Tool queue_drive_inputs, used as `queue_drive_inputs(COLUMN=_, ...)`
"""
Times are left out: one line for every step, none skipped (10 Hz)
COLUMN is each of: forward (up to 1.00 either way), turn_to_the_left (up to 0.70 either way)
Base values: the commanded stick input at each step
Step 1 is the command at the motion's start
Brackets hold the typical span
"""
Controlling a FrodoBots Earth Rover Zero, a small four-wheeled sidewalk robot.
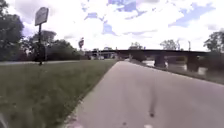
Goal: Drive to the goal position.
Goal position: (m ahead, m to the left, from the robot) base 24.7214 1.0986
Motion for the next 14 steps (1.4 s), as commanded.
queue_drive_inputs(forward=1.0, turn_to_the_left=0.0)
queue_drive_inputs(forward=1.0, turn_to_the_left=0.0)
queue_drive_inputs(forward=1.0, turn_to_the_left=0.0)
queue_drive_inputs(forward=1.0, turn_to_the_left=0.0)
queue_drive_inputs(forward=1.0, turn_to_the_left=0.0)
queue_drive_inputs(forward=1.0, turn_to_the_left=0.0)
queue_drive_inputs(forward=1.0, turn_to_the_left=0.0)
queue_drive_inputs(forward=1.0, turn_to_the_left=0.0)
queue_drive_inputs(forward=1.0, turn_to_the_left=0.0)
queue_drive_inputs(forward=1.0, turn_to_the_left=0.0)
queue_drive_inputs(forward=1.0, turn_to_the_left=0.0)
queue_drive_inputs(forward=1.0, turn_to_the_left=0.0)
queue_drive_inputs(forward=1.0, turn_to_the_left=0.0)
queue_drive_inputs(forward=1.0, turn_to_the_left=0.0)
